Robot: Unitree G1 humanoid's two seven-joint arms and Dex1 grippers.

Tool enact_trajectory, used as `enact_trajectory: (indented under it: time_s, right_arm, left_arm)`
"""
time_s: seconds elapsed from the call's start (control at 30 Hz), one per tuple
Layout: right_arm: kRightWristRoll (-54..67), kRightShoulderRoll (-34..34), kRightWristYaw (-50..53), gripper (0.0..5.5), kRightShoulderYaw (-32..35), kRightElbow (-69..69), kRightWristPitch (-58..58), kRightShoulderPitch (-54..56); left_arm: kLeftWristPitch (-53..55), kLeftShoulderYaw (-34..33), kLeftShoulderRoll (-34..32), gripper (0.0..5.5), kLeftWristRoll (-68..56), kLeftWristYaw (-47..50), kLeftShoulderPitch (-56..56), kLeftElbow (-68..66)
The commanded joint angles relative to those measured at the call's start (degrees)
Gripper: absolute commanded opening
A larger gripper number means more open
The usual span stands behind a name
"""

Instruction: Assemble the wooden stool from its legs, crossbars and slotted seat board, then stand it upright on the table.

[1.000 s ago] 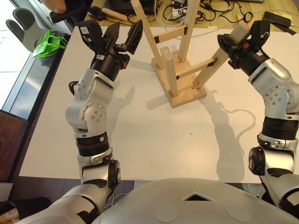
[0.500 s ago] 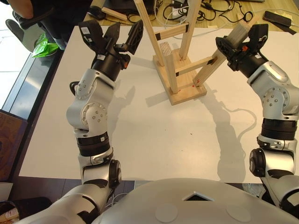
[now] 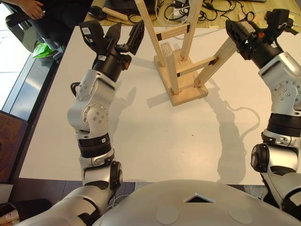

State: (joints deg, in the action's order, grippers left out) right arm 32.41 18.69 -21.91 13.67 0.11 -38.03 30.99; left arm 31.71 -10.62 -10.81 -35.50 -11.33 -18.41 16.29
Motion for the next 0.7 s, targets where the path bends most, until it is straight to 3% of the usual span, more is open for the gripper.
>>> enact_trajectory:
  time_s: [0.03, 0.4, 0.6, 0.7]
  right_arm:
    - [1.73, -0.08, 0.18, 3.35, 1.93, 0.1, 0.24, 3.12]
    - [1.57, 0.52, 1.47, 3.35, 3.13, 4.31, 1.79, 11.99]
    - [-7.68, 3.21, -2.34, 3.35, -9.3, 12.76, -2.59, 8.5]
    - [-8.52, 2.77, -3.52, 3.35, -11.36, 12.43, -2.8, 6.9]
  left_arm:
    - [-0.06, 0.0, 0.31, 4.16, 0.42, 0.62, -0.51, 0.11]
    - [-0.62, 0.38, 0.99, 4.16, 0.7, 0.79, -0.71, 0.01]
    - [-0.84, 0.72, 1.34, 4.16, 0.64, 1.11, -0.95, -0.03]
    - [-0.86, 0.71, 1.37, 4.16, 0.66, 1.24, -0.98, -0.05]
